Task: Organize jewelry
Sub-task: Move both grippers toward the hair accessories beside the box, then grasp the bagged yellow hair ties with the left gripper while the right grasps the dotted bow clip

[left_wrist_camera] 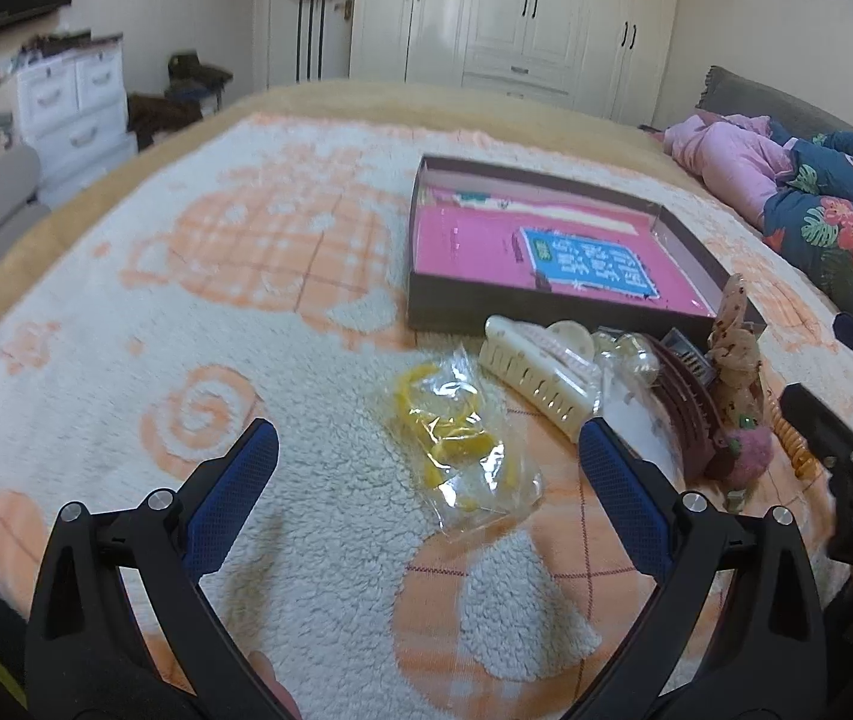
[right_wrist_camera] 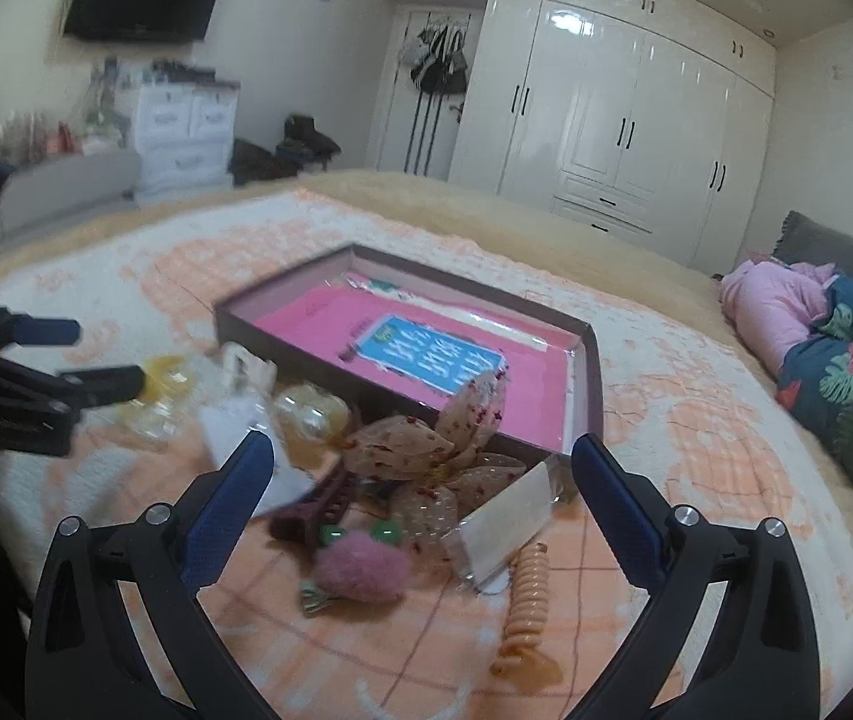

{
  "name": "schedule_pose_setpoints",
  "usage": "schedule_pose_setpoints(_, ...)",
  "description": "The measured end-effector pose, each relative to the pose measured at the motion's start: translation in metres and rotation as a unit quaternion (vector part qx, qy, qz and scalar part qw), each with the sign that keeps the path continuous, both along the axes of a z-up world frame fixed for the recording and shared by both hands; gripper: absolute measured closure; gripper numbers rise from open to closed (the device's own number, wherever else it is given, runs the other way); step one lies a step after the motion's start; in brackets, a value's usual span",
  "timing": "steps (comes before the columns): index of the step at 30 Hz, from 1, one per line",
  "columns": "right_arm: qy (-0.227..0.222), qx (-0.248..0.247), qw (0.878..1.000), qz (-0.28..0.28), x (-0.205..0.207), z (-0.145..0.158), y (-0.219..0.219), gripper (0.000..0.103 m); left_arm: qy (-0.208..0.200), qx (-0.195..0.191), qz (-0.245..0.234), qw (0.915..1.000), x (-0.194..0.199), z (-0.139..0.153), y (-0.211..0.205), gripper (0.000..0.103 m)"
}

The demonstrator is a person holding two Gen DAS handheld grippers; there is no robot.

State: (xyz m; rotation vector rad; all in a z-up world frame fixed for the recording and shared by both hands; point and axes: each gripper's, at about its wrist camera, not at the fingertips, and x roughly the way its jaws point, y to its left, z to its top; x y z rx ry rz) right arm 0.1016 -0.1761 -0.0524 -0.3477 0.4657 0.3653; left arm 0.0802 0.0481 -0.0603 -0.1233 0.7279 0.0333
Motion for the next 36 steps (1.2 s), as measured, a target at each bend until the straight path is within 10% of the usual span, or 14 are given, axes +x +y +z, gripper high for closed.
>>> schedule_pose_setpoints(12,0.055,0.005,0.998,-0.008,0.042,-0.019,0.004,0.027,0.035,-0.024,-0.024,0.9988,0.015,-0.019,-0.005,0.031)
schedule_pose_setpoints(23,0.083,0.069,0.994,-0.019,0.050,-0.016,-0.014,0.092,0.034,-0.007,-0.050,0.9981,0.021,-0.023,-0.012,0.066)
schedule_pose_setpoints(36,0.063,0.128,0.990,-0.007,0.025,0.019,-0.039,0.095,0.000,-0.023,-0.037,0.9991,0.010,0.002,0.007,0.068)
